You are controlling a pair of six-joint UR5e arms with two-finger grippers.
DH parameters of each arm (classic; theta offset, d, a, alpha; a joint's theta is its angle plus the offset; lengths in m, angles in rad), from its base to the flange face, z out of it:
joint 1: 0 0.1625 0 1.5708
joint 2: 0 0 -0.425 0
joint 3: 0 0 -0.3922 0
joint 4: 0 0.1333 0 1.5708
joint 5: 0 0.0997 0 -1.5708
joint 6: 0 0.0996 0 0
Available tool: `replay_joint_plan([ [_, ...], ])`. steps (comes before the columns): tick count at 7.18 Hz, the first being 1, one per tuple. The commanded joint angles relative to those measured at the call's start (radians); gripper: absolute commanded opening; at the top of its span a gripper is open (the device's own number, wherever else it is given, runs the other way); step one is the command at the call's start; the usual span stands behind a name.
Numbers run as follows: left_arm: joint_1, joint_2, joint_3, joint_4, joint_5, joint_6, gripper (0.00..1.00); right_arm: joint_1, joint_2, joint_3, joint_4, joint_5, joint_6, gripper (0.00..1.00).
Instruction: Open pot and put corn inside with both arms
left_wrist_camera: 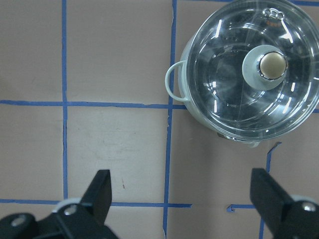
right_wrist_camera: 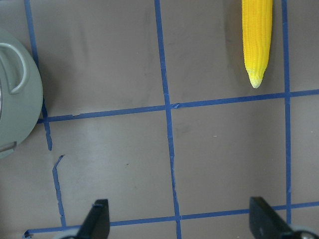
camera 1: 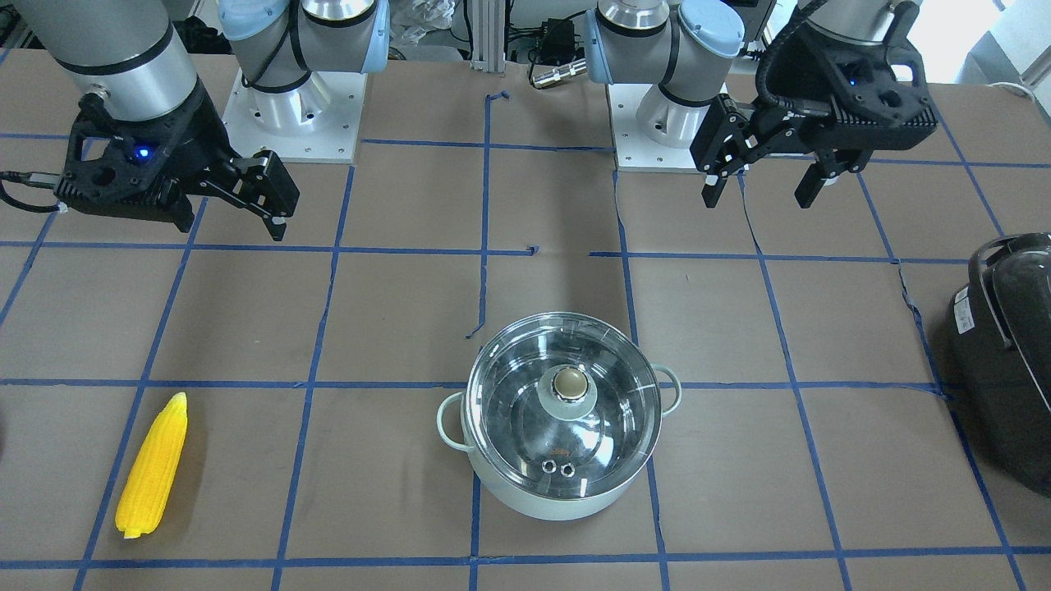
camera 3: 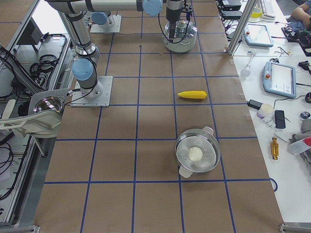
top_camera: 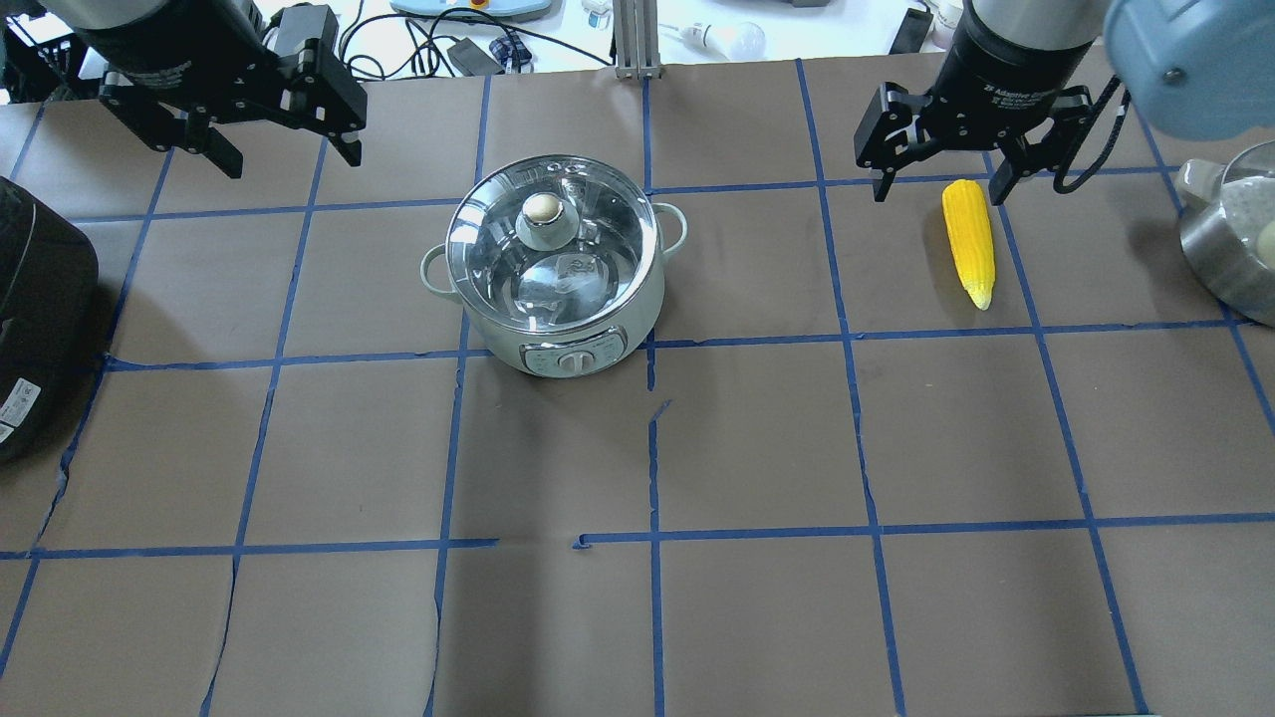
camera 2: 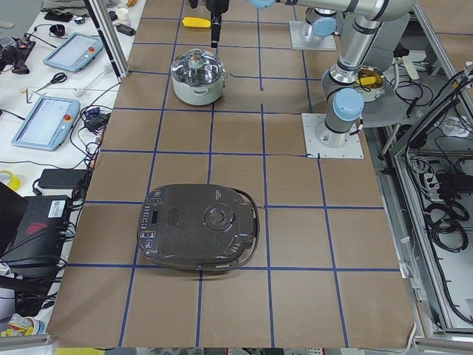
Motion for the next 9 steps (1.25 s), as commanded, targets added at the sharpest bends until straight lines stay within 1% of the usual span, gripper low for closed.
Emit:
replay_joint_plan([
  [1, -0.100, -0.157, 0.027, 0.169, -0.053, -0.118, 0.97, -0.002, -0.015, -0.010, 0.008, -0.015, 0.000, 1.00],
  [2, -0.150, -0.223, 0.029, 0.196, -0.052, -0.186, 0.98, -0.002, -0.020, -0.002, 0.008, -0.006, 0.007, 1.00],
  [3, -0.176, -0.281, 0.027, 0.240, -0.054, -0.225, 0.99, -0.011, -0.020, -0.001, 0.033, -0.018, 0.006, 1.00],
  [4, -0.184, -0.327, 0.008, 0.312, -0.057, -0.206, 1.00, -0.014, -0.014, -0.001, 0.039, -0.010, 0.015, 1.00],
  [5, -0.189, -0.358, -0.038, 0.329, -0.054, -0.186, 1.00, -0.034, 0.023, 0.001, 0.001, -0.007, 0.003, 1.00],
  [6, -0.189, -0.371, -0.061, 0.439, -0.052, -0.141, 1.00, -0.064, 0.064, 0.001, -0.084, -0.022, 0.003, 1.00],
  [7, -0.189, -0.377, -0.059, 0.451, -0.051, -0.150, 1.00, -0.113, 0.092, 0.007, -0.097, -0.026, 0.000, 1.00],
  [8, -0.190, -0.375, -0.059, 0.448, -0.052, -0.153, 0.99, -0.173, 0.125, 0.027, -0.136, -0.018, -0.002, 1.00],
  [9, -0.190, -0.374, -0.060, 0.443, -0.051, -0.153, 0.98, -0.210, 0.168, 0.069, -0.233, -0.019, -0.050, 1.00],
])
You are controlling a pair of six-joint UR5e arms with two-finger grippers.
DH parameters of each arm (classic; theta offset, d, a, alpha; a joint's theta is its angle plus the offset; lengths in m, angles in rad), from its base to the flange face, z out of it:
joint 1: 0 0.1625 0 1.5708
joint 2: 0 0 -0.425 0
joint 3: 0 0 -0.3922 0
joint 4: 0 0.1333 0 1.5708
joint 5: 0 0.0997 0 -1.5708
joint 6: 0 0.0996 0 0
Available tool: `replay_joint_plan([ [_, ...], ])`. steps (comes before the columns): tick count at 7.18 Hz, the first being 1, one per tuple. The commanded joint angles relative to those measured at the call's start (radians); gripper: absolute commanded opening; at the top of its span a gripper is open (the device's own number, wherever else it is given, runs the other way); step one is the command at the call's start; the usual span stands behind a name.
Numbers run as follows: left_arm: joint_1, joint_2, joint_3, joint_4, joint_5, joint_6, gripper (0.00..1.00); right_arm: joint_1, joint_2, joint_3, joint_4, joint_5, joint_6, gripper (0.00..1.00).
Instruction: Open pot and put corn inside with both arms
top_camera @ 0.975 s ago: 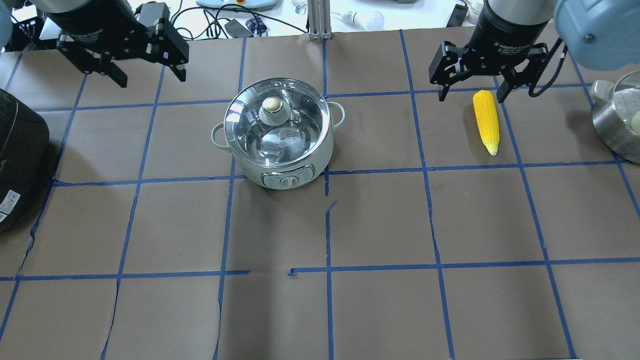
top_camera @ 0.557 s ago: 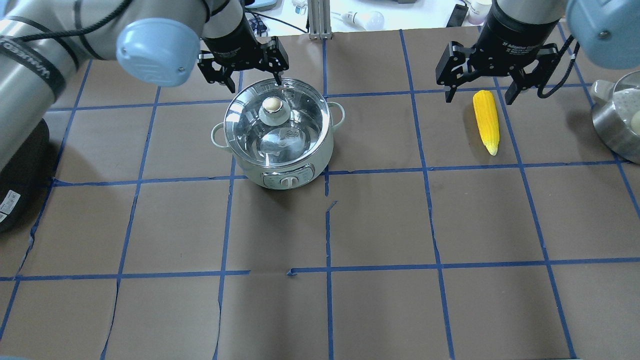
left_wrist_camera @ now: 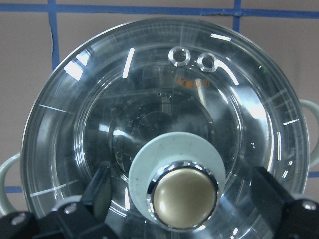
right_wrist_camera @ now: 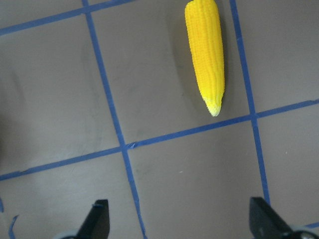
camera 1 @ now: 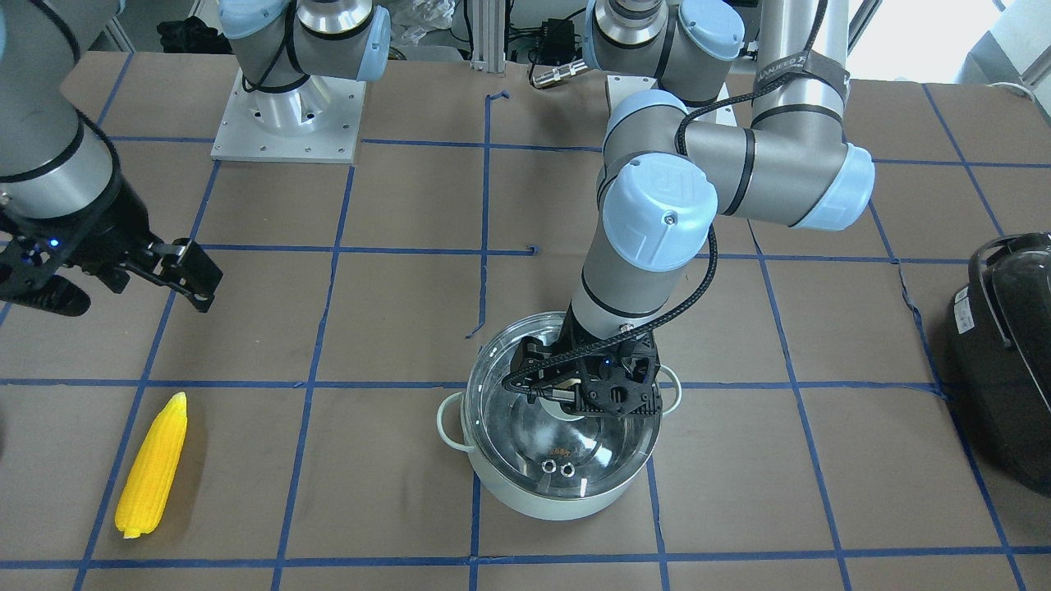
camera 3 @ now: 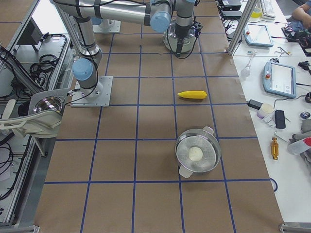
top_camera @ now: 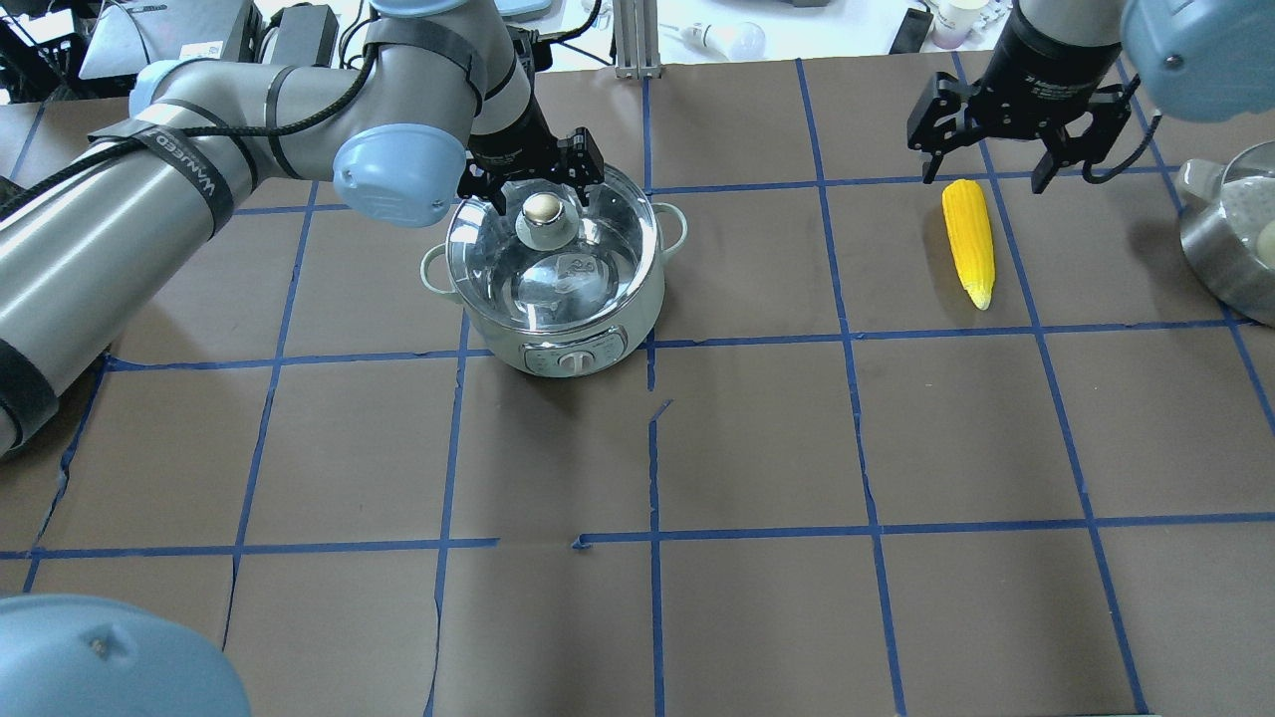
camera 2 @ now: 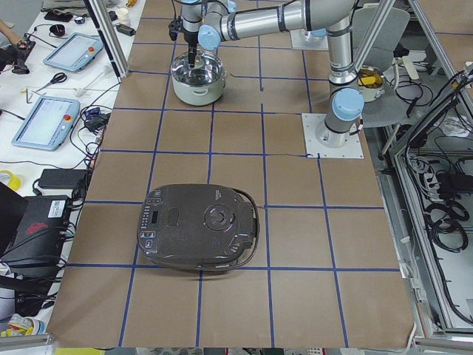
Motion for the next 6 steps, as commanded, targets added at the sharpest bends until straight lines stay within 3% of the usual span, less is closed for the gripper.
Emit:
replay_joint_plan([
  [1, -0.001, -0.002, -0.007, -0.009, 0.001, 0.000, 0.93, -0.068, 0.092, 0.082, -0.200, 0.001, -0.049, 1.00],
  [2, -0.001, 0.006, -0.008, -0.015, 0.001, 0.003, 0.89, -0.074, 0.141, 0.102, -0.315, -0.007, -0.054, 1.00],
  [3, -0.001, 0.006, -0.005, -0.026, 0.004, 0.003, 0.81, -0.098, 0.193, 0.097, -0.338, 0.008, -0.054, 1.00],
  [5, -0.002, 0.003, -0.004, -0.040, 0.001, -0.002, 0.34, -0.106, 0.303, 0.093, -0.442, 0.005, -0.062, 1.00],
  [6, -0.002, 0.015, -0.001, -0.049, 0.002, -0.003, 0.25, -0.106, 0.336, 0.090, -0.445, 0.008, -0.063, 1.00],
])
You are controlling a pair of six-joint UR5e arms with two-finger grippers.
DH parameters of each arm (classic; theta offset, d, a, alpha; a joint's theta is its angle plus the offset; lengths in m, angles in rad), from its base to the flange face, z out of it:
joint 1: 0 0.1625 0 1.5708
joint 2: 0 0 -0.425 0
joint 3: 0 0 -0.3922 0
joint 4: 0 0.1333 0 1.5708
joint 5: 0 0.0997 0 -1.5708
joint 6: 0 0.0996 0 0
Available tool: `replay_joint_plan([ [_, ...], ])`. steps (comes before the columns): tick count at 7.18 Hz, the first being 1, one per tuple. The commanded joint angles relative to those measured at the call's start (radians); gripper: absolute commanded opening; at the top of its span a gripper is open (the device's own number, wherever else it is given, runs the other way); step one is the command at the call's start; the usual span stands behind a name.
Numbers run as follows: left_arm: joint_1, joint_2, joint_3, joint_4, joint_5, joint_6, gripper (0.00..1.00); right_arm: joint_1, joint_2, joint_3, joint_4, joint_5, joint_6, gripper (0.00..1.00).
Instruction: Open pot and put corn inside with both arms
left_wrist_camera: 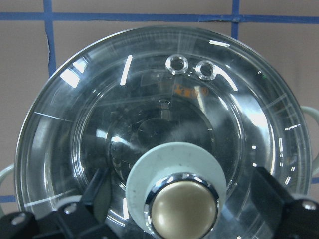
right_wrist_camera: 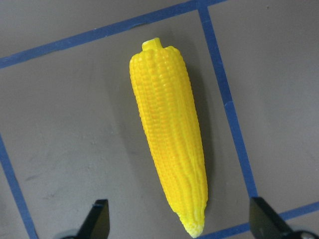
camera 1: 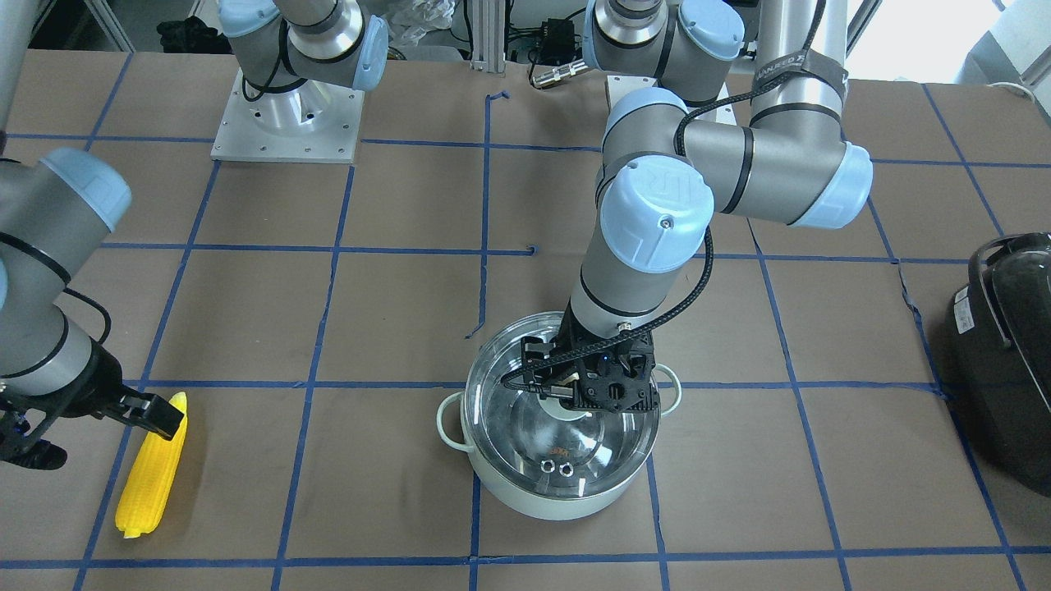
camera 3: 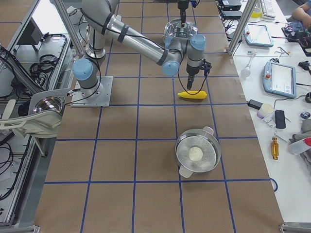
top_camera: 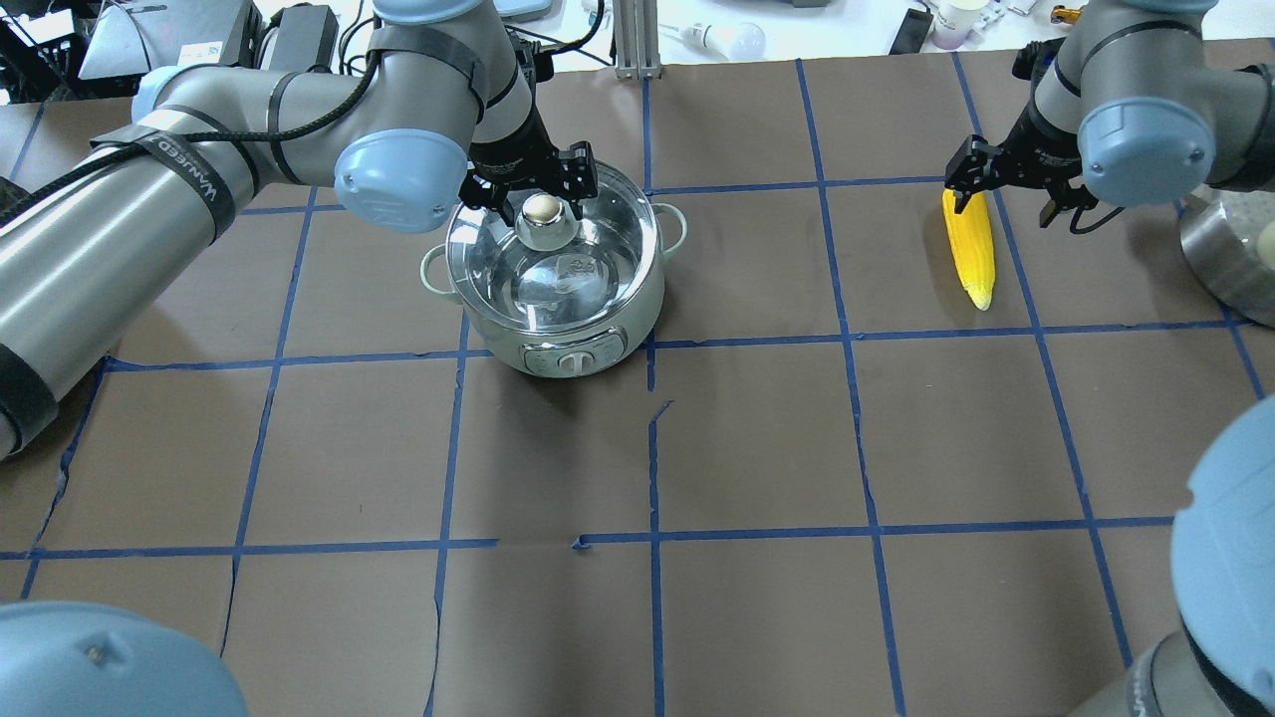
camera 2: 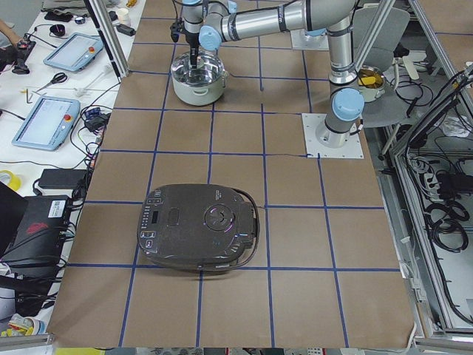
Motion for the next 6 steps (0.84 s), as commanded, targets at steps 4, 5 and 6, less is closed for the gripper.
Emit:
replay_joint_plan([
  [4, -0.002, 0.057, 0.046, -0.058, 0.004, -0.004, 0.15, -0.003, 0.128, -0.001, -0.058, -0.012, 0.011, 1.00],
  [5, 0.013, 0.077, 0.117, -0.168, 0.002, 0.001, 0.15, -0.003, 0.128, -0.001, -0.083, -0.012, 0.013, 0.43],
  [6, 0.056, 0.094, 0.177, -0.280, 0.001, 0.016, 0.17, -0.003, 0.127, -0.003, -0.083, -0.010, 0.013, 0.00],
])
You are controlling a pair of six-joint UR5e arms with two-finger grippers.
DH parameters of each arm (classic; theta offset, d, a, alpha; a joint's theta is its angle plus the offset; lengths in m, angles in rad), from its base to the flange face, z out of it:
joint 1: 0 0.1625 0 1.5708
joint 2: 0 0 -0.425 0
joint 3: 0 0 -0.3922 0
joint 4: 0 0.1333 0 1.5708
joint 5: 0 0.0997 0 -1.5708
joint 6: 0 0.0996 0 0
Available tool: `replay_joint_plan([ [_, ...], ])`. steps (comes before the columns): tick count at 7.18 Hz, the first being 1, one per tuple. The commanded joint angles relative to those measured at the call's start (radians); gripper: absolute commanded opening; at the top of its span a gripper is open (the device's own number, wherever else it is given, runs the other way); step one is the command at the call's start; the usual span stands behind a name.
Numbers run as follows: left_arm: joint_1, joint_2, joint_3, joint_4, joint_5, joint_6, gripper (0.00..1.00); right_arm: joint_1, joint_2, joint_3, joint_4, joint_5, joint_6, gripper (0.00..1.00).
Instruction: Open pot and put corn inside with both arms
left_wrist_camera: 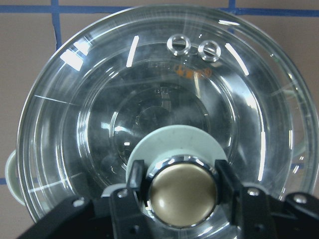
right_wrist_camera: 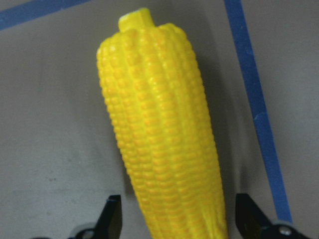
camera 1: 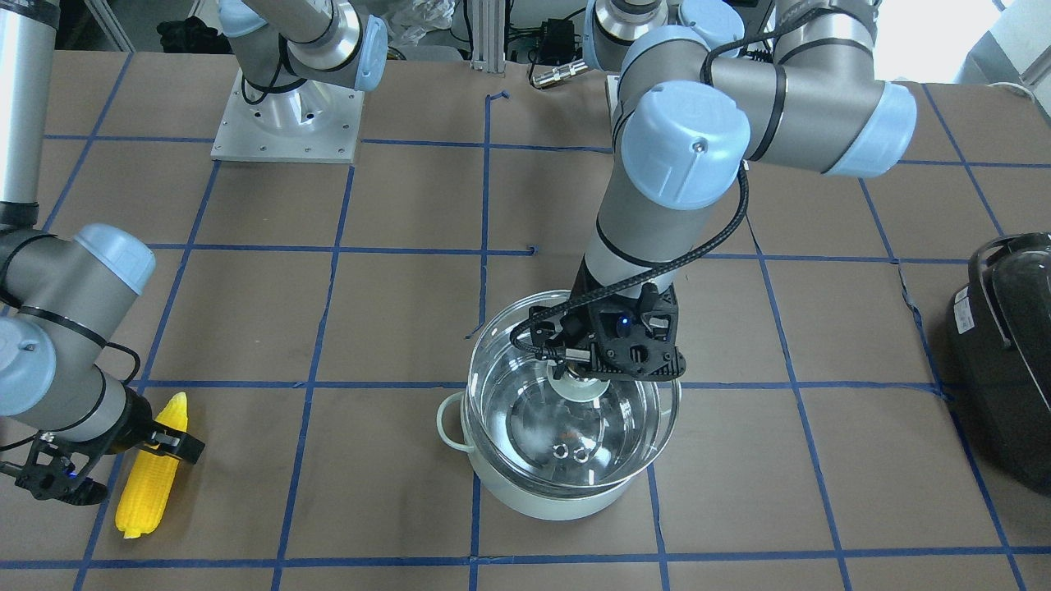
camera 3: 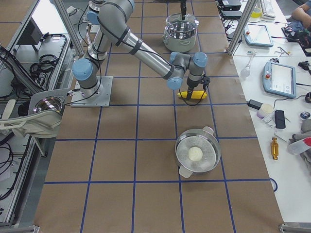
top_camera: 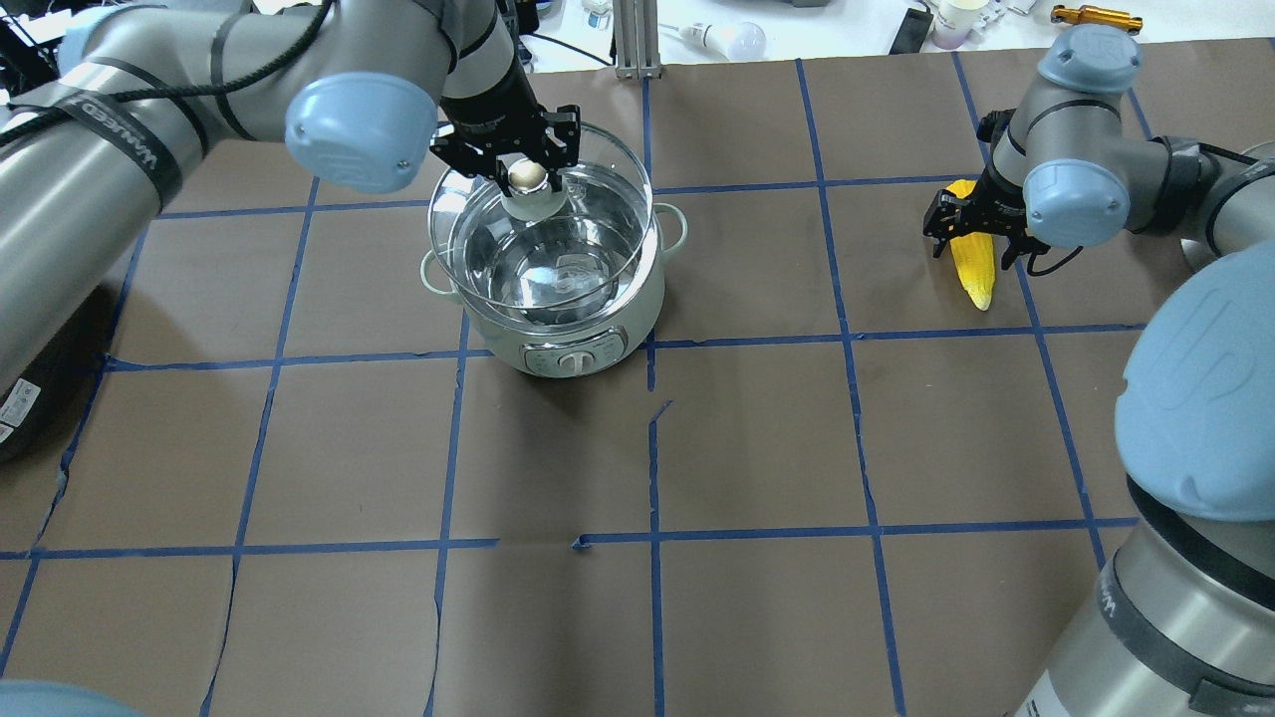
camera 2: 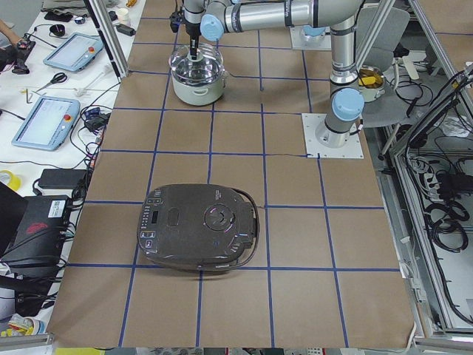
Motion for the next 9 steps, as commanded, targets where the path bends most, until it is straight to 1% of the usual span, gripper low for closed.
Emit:
replay_joint_plan([
  [1, 0.098, 0.045, 0.078, -0.160, 0.023, 0.015, 0.16, 0.000, -0.004, -0.005, -0.008, 0.002, -0.010, 0.00],
  [2, 0.167, 0.062, 0.063, -0.188, 0.044, 0.044, 0.16, 0.000, -0.011, -0.008, -0.009, 0.005, -0.015, 0.00],
  [3, 0.243, 0.078, 0.028, -0.214, 0.049, 0.131, 0.16, 0.002, -0.030, -0.040, 0.001, 0.011, -0.017, 0.00],
  [4, 0.312, 0.092, -0.033, -0.200, 0.048, 0.166, 0.17, 0.021, -0.056, -0.074, 0.039, 0.010, -0.018, 0.00],
  [5, 0.398, 0.092, -0.099, -0.150, 0.045, 0.235, 0.17, 0.094, -0.099, -0.088, 0.072, -0.001, 0.000, 0.00],
  [6, 0.476, 0.075, -0.159, -0.042, 0.042, 0.360, 0.14, 0.212, -0.145, -0.099, 0.092, -0.045, 0.096, 0.00],
  [7, 0.543, 0.054, -0.237, 0.087, 0.035, 0.491, 0.14, 0.367, -0.174, -0.137, 0.150, -0.080, 0.241, 0.00],
  [8, 0.574, 0.053, -0.324, 0.205, 0.034, 0.554, 0.14, 0.488, -0.169, -0.205, 0.213, -0.088, 0.372, 0.00],
  [9, 0.578, 0.047, -0.386, 0.287, 0.034, 0.555, 0.14, 0.568, -0.161, -0.268, 0.292, -0.078, 0.466, 0.00],
])
